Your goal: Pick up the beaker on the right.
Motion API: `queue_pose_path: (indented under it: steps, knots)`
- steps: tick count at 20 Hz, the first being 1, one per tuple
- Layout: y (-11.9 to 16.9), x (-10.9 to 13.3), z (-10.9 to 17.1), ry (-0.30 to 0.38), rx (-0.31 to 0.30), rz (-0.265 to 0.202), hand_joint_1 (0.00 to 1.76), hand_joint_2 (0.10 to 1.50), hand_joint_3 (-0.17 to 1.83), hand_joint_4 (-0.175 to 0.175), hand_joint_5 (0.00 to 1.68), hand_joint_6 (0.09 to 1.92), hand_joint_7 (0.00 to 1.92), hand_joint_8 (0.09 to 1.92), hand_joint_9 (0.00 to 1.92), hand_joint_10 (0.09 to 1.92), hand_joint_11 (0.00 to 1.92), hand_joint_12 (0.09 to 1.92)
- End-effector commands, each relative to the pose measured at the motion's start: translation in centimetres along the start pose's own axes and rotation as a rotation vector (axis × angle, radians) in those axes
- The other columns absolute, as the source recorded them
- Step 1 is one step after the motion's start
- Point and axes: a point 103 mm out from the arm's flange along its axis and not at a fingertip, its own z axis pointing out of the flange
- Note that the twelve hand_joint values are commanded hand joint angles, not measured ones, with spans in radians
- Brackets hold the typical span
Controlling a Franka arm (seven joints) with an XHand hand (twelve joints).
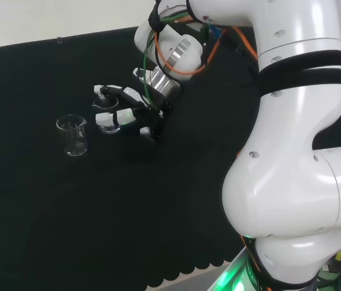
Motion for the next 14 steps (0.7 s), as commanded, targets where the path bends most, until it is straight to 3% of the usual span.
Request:
queue_pose_path:
  steps: [1, 14]
  knots:
    - [0.34, -0.09, 0.41, 0.006, 0.008, 0.003, 0.90, 0.53, 0.63, -0.055, 0.37, 0.09, 0.29, 0.59, 0.32, 0.61, 0.00, 1.13]
    - [0.79, -0.06, 0.56, 0.019, 0.006, -0.009, 0.90, 0.54, 0.65, -0.043, 0.49, 0.09, 0.32, 0.59, 0.34, 0.60, 0.00, 1.14]
